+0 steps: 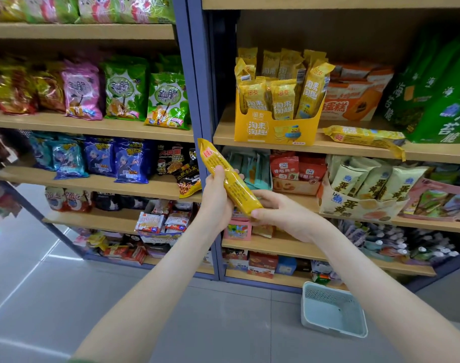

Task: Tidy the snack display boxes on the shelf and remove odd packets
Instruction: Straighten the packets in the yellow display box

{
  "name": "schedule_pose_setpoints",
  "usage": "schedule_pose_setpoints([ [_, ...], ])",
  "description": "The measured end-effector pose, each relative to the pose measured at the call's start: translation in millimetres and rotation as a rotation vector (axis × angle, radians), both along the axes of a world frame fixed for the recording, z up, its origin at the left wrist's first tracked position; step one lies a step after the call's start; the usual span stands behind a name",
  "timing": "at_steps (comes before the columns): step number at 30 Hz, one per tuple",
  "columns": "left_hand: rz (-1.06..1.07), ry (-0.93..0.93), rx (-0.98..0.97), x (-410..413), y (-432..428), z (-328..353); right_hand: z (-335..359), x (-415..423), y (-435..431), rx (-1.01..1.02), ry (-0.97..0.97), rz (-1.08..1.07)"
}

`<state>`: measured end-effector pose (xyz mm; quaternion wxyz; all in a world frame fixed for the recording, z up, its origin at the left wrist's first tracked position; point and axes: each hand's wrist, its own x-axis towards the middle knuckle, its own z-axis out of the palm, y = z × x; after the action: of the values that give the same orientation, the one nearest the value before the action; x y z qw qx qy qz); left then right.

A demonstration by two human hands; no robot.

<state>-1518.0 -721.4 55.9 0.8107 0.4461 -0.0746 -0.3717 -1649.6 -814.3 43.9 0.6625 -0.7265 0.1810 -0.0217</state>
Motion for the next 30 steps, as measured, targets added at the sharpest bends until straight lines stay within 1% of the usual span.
schedule_pose_setpoints([
  [4, 0.031, 0.09, -0.032, 1.5, 1.8, 0.8, 1.8, 1.1, -1.1, -0.078, -0.026, 0.009],
  [10, 0.02, 0.197, -0.057, -0.1, 3.9, -0.1, -0.4, -1.1, -4.1, -0.067, -0.046, 0.01],
  [12, -0.01, 0.162, -0.016, 0.3, 5.7, -0.7, -0.7, -2.1, -7.6, -0.087, -0.047, -0.011],
  [16, -0.088, -0.04, 0.183, 2.6, 7.9, -5.2, 2.4, -8.7, -17.3, -0.132, -0.069, -0.066],
  [18, -0.107, -0.076, 0.22, 3.5, 7.1, -6.5, 1.6, -11.7, -21.5, -0.144, -0.088, -0.083],
  [22, -0.118, -0.096, 0.208, 2.3, 4.4, -6.1, 0.3, -14.2, -26.3, -0.125, -0.105, -0.099],
  [26, -0.134, -0.085, 0.146, -0.2, 0.9, -5.7, -0.8, -18.5, -32.6, -0.117, -0.097, -0.086],
  [28, -0.142, -0.066, 0.129, -2.1, -1.8, -4.6, 0.4, -19.9, -32.9, -0.195, -0.075, -0.102],
  [30, -0.132, -0.093, 0.154, -5.5, -8.2, -2.3, 3.6, -20.4, -32.3, -0.339, -0.047, -0.111],
])
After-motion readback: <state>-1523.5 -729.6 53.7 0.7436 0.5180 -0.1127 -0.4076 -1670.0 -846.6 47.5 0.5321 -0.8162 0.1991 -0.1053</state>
